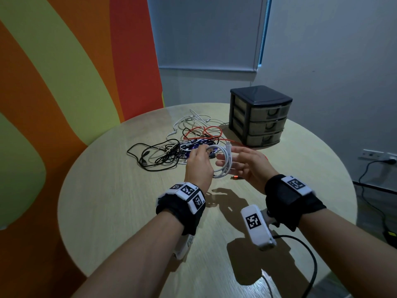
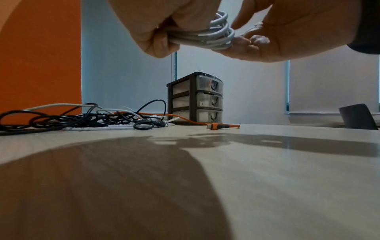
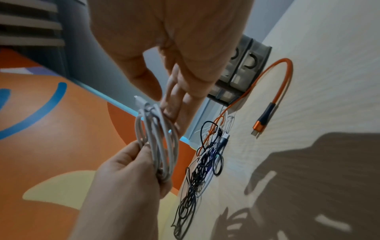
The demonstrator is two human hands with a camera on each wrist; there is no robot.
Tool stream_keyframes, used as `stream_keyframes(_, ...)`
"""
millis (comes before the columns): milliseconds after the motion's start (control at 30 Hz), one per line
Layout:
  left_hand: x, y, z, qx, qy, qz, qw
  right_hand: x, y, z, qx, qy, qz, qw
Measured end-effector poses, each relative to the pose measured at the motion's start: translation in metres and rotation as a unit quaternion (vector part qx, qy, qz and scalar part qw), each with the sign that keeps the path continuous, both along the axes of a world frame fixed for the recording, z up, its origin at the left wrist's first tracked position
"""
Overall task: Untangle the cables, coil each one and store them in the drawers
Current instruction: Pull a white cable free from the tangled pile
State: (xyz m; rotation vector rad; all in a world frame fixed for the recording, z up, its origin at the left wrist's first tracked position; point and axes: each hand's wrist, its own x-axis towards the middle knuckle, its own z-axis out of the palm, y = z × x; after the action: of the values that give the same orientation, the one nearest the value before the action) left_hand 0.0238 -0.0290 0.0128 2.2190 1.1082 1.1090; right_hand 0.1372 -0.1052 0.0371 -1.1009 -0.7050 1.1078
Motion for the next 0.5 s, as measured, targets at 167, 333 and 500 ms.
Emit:
stream_keyframes(167, 0.0008, 0.0026, -0.003, 0.0, -0.01, 0.001, 1.0, 0.0043, -0.0052, 0.0003, -0.02, -0.064, 0.068, 0.995)
stream_keyframes(333, 0.0014, 0.0055, -0.0054, 0.003, -0.019, 0.016, 1.0, 0.0079, -0.0045, -0.0021, -0.019, -0.069, 0.067, 0.995)
stream_keyframes(500, 0.002, 0.0078, -0.0077, 0.007, -0.02, 0.023, 1.0, 0.0098, -0.0045, -0.0044, -0.028, -0.093, 0.057, 0.994)
